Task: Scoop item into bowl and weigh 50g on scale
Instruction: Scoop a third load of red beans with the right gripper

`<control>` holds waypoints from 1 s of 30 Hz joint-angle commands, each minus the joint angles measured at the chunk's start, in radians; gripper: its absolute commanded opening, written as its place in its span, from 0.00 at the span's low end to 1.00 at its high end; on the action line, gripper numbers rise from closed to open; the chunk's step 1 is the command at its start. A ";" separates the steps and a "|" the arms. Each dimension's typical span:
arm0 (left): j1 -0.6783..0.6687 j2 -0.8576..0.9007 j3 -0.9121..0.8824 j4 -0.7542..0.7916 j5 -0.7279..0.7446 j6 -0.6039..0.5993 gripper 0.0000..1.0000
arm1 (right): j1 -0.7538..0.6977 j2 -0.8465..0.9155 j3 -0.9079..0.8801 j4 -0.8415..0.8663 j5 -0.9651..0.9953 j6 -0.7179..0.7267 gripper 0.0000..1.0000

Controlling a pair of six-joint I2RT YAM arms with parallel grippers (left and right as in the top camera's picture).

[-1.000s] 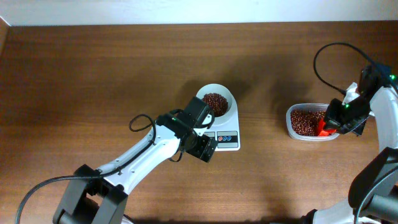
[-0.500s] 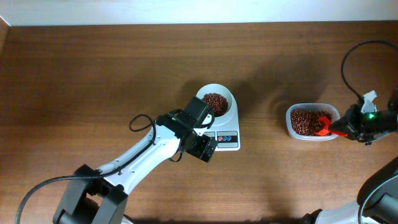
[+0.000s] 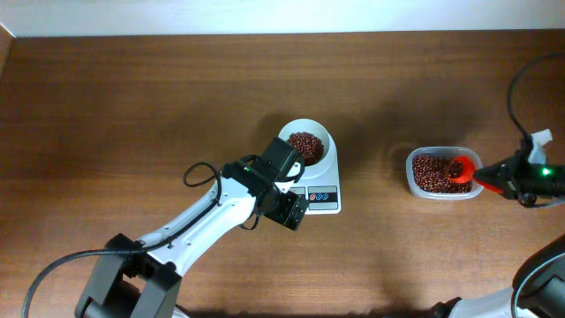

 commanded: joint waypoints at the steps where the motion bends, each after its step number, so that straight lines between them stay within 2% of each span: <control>1: -0.004 -0.021 -0.006 0.002 0.014 0.012 0.99 | -0.055 0.002 -0.003 -0.027 -0.141 -0.084 0.04; 9: -0.004 -0.021 -0.006 0.002 0.014 0.013 0.99 | -0.072 0.002 -0.003 -0.037 -0.183 -0.116 0.04; 16: -0.004 -0.021 -0.006 0.002 0.014 0.013 0.99 | -0.071 0.002 -0.003 -0.083 -0.267 -0.210 0.04; 21: -0.004 -0.021 -0.006 0.003 0.014 0.013 0.99 | -0.071 0.002 -0.003 -0.086 -0.270 -0.219 0.04; 23: -0.004 -0.021 -0.006 0.002 0.014 0.013 0.99 | -0.072 0.002 -0.003 -0.082 -0.206 -0.214 0.04; 24: -0.004 -0.021 -0.006 0.002 0.014 0.013 0.99 | -0.072 0.002 -0.003 -0.079 -0.173 -0.201 0.04; 28: -0.004 -0.021 -0.006 0.003 0.014 0.013 0.99 | -0.034 0.002 -0.003 -0.014 0.016 0.014 0.04; 30: -0.004 -0.021 -0.006 0.002 0.015 0.013 0.99 | 0.016 0.002 -0.003 0.002 0.063 0.048 0.04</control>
